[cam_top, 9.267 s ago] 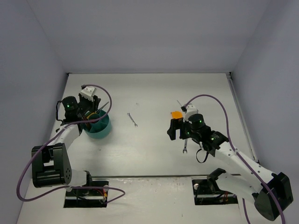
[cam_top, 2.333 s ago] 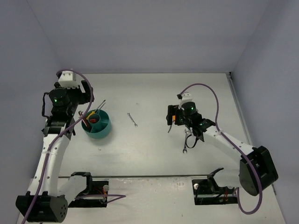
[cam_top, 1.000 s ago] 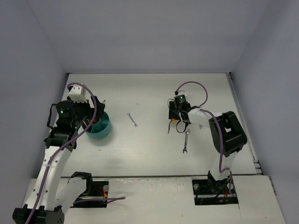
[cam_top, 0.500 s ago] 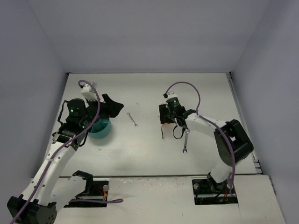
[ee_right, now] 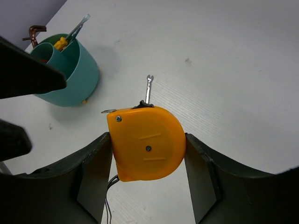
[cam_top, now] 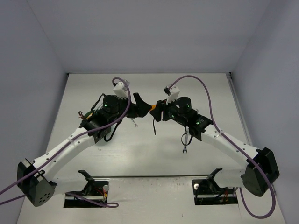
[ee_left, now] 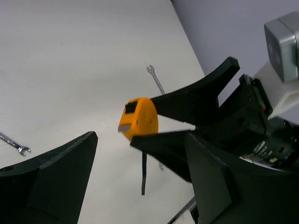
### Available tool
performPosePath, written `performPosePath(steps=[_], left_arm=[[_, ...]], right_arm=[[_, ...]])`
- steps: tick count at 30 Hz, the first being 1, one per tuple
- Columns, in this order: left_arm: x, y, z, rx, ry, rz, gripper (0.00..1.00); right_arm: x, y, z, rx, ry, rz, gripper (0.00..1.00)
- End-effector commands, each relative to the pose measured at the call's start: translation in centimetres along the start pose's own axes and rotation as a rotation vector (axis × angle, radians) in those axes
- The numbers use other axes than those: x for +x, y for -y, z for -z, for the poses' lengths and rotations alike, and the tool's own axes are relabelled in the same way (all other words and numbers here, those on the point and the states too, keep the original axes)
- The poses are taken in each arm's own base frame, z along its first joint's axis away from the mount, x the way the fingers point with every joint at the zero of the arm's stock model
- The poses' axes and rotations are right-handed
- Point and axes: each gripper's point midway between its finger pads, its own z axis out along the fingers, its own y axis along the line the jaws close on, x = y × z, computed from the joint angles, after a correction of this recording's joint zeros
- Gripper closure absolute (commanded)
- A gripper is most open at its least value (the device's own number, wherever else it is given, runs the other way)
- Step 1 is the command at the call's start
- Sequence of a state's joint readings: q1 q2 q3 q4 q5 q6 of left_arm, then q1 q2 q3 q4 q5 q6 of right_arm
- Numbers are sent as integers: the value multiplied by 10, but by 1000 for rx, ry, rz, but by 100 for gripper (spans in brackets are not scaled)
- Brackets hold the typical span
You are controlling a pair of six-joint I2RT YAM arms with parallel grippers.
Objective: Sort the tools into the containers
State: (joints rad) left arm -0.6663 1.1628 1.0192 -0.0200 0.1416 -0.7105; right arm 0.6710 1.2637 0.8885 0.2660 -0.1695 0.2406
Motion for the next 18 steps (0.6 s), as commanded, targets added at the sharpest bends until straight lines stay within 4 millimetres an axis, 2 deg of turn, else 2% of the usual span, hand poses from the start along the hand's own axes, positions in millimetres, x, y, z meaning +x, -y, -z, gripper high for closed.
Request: performPosePath(steps=[1,6,12,18], left_arm=[[-50,41,-6,82,143,-4,27],[-35,33,-16,42,74,-12,27],[-15,11,-19,-68,-46,-56,27],[1,17,-24,-29,-132,-43,30]], right_arm=[[-23,-30,13,-142,103,71,88],[-26,-37,22,-181,126,106,88],[-30,-42,29,-212,152,143,87],[-29,-48,33,-247,166,154,84]])
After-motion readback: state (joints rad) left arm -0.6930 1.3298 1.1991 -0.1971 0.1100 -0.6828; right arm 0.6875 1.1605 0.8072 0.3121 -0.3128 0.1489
